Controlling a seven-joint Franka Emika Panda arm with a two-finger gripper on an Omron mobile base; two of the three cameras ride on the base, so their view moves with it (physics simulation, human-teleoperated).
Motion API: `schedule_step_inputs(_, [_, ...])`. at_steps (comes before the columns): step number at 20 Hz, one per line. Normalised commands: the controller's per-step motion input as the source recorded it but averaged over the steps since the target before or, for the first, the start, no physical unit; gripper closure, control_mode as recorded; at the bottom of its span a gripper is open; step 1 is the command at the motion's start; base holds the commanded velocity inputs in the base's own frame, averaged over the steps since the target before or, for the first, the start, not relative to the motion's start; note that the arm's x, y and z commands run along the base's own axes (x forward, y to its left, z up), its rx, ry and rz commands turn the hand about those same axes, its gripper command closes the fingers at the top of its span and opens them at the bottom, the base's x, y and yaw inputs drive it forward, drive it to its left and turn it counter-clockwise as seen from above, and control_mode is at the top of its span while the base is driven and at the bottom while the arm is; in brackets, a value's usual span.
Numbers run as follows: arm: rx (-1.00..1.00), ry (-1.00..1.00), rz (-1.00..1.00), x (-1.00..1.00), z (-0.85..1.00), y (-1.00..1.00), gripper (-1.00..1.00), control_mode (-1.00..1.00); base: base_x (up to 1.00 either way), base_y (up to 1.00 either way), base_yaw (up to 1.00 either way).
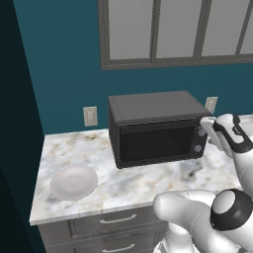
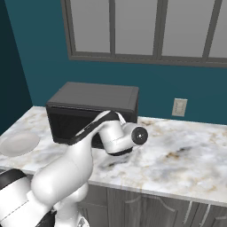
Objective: Pull the toaster oven rack outwards. Pick up the baguette from the plate and place it on the toaster oven rack. Close the toaster oven door fully and set the temperature to the lowest setting.
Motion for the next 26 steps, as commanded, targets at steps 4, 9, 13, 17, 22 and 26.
schedule_step_inputs(4, [0.00,0.00,0.00,0.14,-0.09,0.00,-1.00,-1.00,0.00,0.00,0.00])
schedule_step_inputs(9, [0.00,0.00,0.00,0.09,-0.11,-0.03,-1.00,-1.00,0.00,0.00,0.00])
schedule_step_inputs(13, [0.00,0.00,0.00,0.04,-0.09,-0.11,-1.00,-1.00,0.00,0.00,0.00])
schedule_step_inputs(17, [0.00,0.00,0.00,0.04,-0.08,-0.11,-1.00,-1.00,0.00,0.00,0.00])
schedule_step_inputs(22, [0.00,-0.02,0.00,0.08,-0.02,-0.02,-1.00,-1.00,0.00,0.00,0.00])
schedule_step_inputs(26, [0.00,-0.04,0.00,0.08,0.00,0.00,-1.00,-1.00,0.00,0.00,0.00])
